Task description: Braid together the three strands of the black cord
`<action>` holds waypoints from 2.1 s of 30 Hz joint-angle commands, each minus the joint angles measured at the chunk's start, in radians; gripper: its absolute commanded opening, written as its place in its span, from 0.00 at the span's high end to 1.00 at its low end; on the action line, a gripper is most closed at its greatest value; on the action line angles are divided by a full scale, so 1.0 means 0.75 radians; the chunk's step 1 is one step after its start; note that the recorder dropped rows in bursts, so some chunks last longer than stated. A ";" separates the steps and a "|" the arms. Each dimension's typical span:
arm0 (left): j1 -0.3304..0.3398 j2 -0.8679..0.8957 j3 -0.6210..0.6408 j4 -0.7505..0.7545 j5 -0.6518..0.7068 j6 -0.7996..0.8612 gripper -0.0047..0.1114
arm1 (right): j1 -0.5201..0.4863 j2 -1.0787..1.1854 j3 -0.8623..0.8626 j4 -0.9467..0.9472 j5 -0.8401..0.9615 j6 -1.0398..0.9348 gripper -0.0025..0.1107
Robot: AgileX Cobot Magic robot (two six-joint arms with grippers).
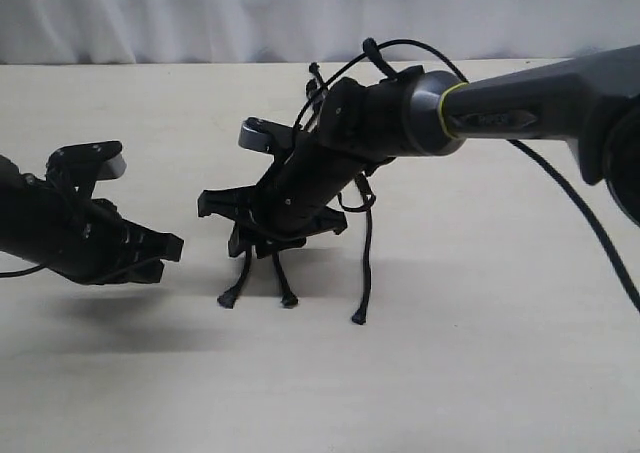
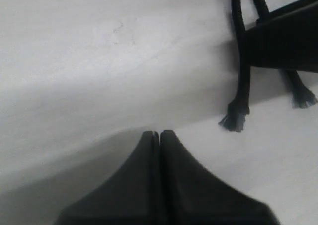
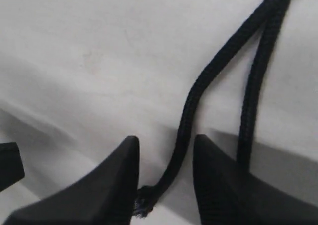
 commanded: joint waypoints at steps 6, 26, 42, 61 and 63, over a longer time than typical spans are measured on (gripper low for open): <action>-0.004 0.000 -0.008 -0.006 -0.010 0.005 0.96 | -0.007 -0.095 0.000 -0.367 0.136 0.124 0.64; -0.148 0.000 -0.008 -0.041 -0.158 0.038 0.96 | 0.054 -0.080 0.002 -0.750 0.310 0.277 0.94; -0.577 0.249 -0.257 -0.291 -0.454 0.021 0.96 | -0.267 -0.205 0.188 -0.855 0.323 0.108 0.94; -0.590 0.181 -0.272 -0.291 -0.314 0.070 0.96 | -0.422 -0.254 0.295 -0.489 0.293 -0.042 0.73; -0.616 0.181 -0.286 -0.277 -0.298 0.070 0.96 | -0.487 -0.284 0.295 -0.402 0.305 -0.123 0.73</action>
